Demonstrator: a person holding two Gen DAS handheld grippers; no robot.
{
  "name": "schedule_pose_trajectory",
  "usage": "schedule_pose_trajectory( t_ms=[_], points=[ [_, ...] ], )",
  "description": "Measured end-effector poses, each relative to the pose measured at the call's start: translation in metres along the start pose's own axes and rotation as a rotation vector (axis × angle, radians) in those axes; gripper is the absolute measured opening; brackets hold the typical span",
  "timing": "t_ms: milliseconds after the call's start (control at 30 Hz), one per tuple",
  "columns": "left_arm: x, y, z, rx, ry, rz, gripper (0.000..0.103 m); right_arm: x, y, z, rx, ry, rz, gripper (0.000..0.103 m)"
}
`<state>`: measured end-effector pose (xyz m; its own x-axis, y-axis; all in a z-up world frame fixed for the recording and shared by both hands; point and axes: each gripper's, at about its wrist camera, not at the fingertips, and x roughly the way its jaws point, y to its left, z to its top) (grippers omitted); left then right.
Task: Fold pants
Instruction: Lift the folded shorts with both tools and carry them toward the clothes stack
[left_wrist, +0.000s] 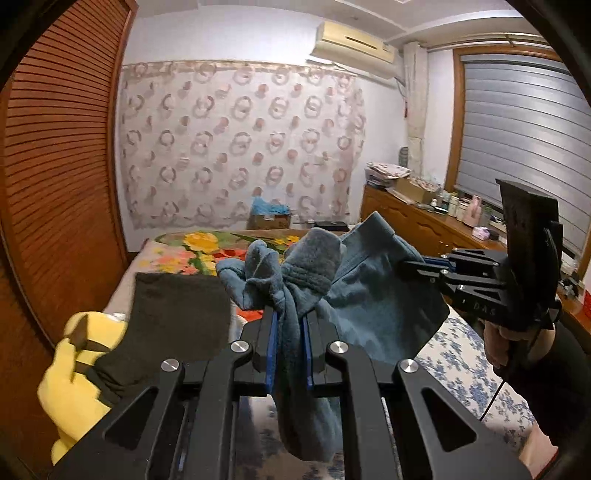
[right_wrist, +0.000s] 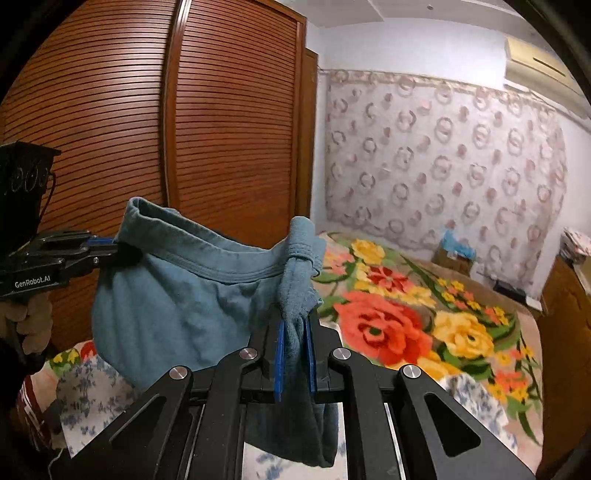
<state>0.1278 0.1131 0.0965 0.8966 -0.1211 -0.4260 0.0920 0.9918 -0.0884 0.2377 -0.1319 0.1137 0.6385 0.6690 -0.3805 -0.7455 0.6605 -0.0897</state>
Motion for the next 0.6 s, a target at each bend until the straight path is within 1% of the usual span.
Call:
schedule_pose_trajectory(
  t_ms=[167,300,433,600],
  points=[
    [-0.002,0.019,0.007,-0.016,-0.008,0.042,0.013,0.017,-0.004,0.007,-0.016,-0.019,0.036,0.010],
    [0.001,0.040,0.004,-0.041,-0.006,0.086,0.013,0.036,-0.007,0.011,-0.045,-0.019,0.051,0.010],
    [0.011,0.058,0.001,-0.072,0.006,0.130,0.013,0.060,-0.010,0.017,-0.073,0.011,0.058,0.010],
    [0.021,0.069,-0.002,-0.111,0.010,0.140,0.013,0.080,-0.010,0.025,-0.132,0.038,0.054,0.010]
  ],
)
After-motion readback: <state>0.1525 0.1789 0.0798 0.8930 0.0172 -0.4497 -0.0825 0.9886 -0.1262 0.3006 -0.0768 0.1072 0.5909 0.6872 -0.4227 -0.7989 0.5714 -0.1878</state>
